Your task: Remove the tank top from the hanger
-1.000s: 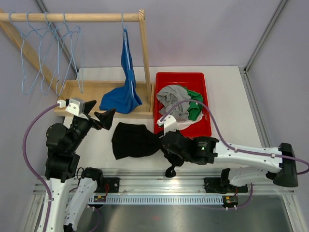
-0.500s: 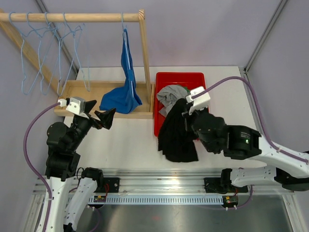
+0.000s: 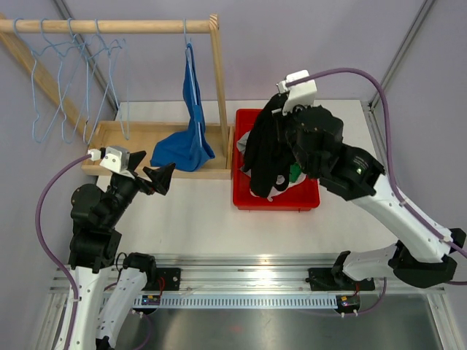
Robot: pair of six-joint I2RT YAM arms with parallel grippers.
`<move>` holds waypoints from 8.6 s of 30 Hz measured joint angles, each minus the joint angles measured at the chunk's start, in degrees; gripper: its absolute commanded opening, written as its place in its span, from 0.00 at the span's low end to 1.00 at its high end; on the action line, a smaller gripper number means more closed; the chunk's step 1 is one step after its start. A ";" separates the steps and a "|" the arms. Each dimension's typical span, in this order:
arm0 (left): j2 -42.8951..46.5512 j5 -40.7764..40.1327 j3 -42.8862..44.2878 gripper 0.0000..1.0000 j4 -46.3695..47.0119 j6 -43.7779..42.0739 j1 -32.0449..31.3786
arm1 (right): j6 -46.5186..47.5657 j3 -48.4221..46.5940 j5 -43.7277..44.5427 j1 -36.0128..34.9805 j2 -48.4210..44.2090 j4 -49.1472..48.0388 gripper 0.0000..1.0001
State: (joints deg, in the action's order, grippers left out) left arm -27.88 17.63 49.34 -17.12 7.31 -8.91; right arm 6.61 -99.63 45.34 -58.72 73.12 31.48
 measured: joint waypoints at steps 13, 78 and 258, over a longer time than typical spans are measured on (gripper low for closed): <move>-0.02 -0.15 -0.24 0.99 -0.02 -0.04 -0.02 | -4.33 -13.33 -22.18 25.07 14.05 4.44 0.00; -3.80 9.86 -0.02 0.99 3.28 2.60 -0.83 | -16.37 22.82 -40.59 32.35 14.49 -8.76 1.00; -23.65 -80.37 10.34 0.00 -10.84 -1.99 -92.80 | -18.64 40.22 -35.74 28.11 3.85 -16.61 0.99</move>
State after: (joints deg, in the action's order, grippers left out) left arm -51.53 -62.74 59.68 -27.97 5.32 -101.71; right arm -12.03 -59.42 9.61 -30.61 76.97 14.87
